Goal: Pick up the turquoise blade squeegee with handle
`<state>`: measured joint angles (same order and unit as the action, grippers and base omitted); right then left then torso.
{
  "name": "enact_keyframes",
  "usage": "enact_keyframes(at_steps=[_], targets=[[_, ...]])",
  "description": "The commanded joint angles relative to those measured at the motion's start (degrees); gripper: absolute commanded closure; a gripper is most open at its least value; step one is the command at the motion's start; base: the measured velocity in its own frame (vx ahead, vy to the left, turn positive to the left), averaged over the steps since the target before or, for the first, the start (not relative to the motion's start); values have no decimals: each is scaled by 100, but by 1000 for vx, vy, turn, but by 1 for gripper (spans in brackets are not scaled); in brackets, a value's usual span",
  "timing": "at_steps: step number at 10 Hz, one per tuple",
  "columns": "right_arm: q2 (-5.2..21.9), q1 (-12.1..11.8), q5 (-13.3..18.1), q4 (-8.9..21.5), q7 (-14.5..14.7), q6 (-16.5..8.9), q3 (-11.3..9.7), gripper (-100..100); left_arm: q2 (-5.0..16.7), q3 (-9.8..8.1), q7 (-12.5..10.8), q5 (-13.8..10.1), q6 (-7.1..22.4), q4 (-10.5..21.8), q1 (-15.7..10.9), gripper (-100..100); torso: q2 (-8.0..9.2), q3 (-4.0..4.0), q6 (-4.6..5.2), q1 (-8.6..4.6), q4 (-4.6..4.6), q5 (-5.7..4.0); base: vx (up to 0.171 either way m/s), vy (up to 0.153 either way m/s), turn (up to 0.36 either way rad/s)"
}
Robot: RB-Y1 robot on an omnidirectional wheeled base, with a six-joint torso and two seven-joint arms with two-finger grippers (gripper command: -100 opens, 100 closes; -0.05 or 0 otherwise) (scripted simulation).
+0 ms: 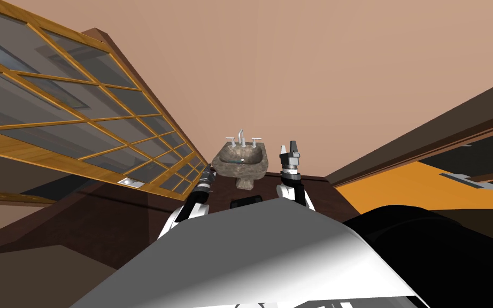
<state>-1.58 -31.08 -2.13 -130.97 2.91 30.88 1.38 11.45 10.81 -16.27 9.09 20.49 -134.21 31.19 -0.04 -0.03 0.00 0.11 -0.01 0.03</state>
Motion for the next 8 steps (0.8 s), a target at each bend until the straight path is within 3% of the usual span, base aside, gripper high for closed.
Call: enact_keyframes(at_steps=[1, 8], targets=[[0, 0, 0, 0, 0, 0, 0, 0, -18, 41, -15, 25, 248, 11, -35, -100, 0, 0, 0, 0, 0, 0, 9, 26, -25], [0, 0, 0, 0, 0, 0, 0, 0, -52, 298, -142, 89, 1302, 20, -234, -100, -4, -2, -1, -7, -1, -1, 17, 19, -53]])
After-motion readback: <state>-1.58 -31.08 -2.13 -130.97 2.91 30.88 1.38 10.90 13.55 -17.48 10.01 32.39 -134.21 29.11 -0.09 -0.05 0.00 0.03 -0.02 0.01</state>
